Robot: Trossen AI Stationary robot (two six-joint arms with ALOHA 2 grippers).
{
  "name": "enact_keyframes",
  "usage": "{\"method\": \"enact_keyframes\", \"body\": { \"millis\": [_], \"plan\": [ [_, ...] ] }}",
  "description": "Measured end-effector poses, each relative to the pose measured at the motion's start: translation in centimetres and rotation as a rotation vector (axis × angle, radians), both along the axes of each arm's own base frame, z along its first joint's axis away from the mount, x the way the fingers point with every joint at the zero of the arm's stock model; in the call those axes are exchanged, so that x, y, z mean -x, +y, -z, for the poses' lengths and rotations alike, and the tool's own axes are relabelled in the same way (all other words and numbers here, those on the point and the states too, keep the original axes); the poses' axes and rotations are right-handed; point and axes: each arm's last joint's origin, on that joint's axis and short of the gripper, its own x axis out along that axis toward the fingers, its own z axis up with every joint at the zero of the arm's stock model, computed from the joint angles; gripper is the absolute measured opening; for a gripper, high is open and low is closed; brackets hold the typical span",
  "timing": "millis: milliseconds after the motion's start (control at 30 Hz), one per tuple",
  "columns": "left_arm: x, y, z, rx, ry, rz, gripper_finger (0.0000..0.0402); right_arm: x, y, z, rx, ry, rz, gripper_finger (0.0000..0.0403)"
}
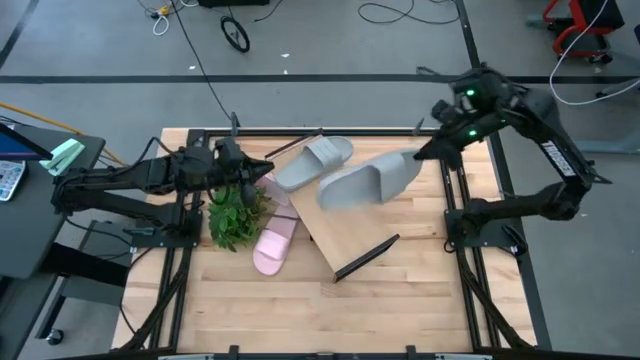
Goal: Pick and place slides into the shelf
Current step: Put the gray slide on the shelf
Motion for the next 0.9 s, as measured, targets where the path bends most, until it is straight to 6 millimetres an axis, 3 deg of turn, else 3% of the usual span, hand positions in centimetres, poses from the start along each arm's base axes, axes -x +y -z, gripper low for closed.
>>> {"method": "enact_keyframes", "body": {
  "millis": [167,500,733,900],
  "plan": [
    [0.1,-0.5,0.4,-0.041,0.064,0.030,0.0036,-3.2,-0.5,1.4,-0.108,0.084,-0.033,0.0014],
    [0.3,-0.9,1.0,-0.125,0.154,0.085,0.0031,-9.8,-5.2,6.9,-0.236,0.281,-0.016,0.0014],
    [0.3,-1.9,1.0,-0.203,0.178,0.187,0.0034,-12.0,-7.2,9.4,-0.281,0.324,-0.023,0.0014],
    [0.4,-2.6,1.2,-0.208,0.203,0.252,0.0035,-12.4,-8.4,10.2,-0.288,0.323,0.006,0.0013]
  ]
}}
